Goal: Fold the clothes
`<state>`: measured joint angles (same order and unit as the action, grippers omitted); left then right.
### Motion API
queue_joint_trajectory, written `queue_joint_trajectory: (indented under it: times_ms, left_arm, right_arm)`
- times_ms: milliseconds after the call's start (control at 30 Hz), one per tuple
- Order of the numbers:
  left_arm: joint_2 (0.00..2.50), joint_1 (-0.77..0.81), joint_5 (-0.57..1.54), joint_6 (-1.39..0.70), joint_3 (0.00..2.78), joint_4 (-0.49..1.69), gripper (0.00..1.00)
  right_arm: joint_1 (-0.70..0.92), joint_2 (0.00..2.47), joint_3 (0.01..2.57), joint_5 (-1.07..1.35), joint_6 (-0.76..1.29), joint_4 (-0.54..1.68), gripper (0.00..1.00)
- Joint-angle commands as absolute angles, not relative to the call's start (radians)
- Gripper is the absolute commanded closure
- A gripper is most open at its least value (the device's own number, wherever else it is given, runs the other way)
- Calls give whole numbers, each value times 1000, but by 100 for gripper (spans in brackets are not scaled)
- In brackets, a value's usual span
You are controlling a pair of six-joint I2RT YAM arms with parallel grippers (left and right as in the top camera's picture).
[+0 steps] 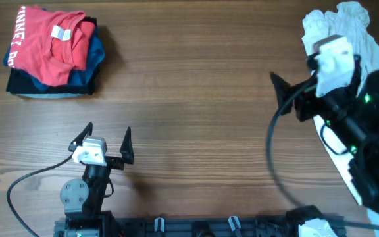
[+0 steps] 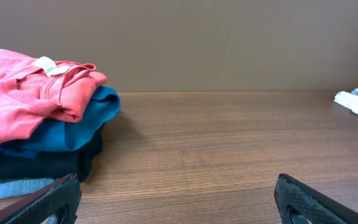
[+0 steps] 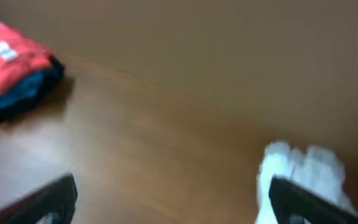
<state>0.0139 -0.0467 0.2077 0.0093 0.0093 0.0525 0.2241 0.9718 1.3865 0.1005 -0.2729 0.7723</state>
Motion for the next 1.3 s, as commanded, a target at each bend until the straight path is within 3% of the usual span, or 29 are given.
queue_joint_trajectory:
  times_ms: [0,200,500,1267]
  left_arm:
    - [6,-41,220,14,6,57,0]
    - [6,-41,220,14,6,57,0]
    - [6,-41,220,14,6,57,0]
    - [6,-41,220,14,6,57,0]
  right_arm:
    - [226,908,1190,212,-498,512,0]
    - [226,818,901,272,-497,105,0]
    - [226,657,578,289,-496,-116,0]
    - [201,48,9,180,-374,-169,0]
